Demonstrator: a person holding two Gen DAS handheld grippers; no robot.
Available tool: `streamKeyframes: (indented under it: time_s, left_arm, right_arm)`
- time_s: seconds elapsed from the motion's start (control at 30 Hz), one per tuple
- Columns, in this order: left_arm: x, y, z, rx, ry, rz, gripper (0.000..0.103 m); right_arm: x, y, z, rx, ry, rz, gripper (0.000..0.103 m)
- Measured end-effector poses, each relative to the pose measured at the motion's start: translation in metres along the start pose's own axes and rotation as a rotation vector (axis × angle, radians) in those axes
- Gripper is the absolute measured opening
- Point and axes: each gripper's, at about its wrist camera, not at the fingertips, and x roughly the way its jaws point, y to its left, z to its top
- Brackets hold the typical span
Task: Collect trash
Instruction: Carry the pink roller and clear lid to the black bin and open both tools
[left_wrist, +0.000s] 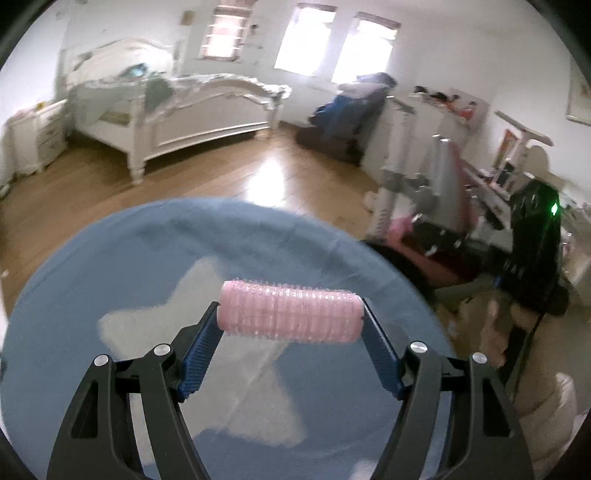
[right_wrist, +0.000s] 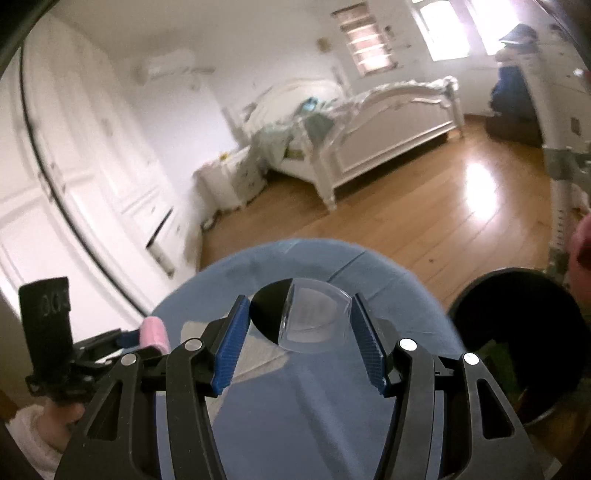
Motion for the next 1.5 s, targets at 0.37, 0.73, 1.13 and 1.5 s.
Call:
streamKeyframes:
  time_s: [0.37,0.73,1.13,1.5]
  left_arm:
    - [0.083,-0.104,0.053,0.106,0.024,-0.201,0.072]
    - [0.174,-0.175,0.065,0.173,0.139,-0.33,0.072]
    - [0.231,-0.199,0.053,0.195,0.254,-0.409,0.073]
    - [0.253,-0.208,0.056,0.23,0.277,-0.382,0.085]
  right_arm:
    - [-0.075,-0.115,-0.012,0.206,-0.153,-0.178,0.056]
    - [-0.079,-0.212,-0.041,0.368,-0.168,-0.244,0.056]
    - [-0.056,-0.269,-0.062,0.46,-0.13,-0.265,0.056]
    - [-0.04,-0.286,-0.065,0.488,-0.096,-0.257,0.057]
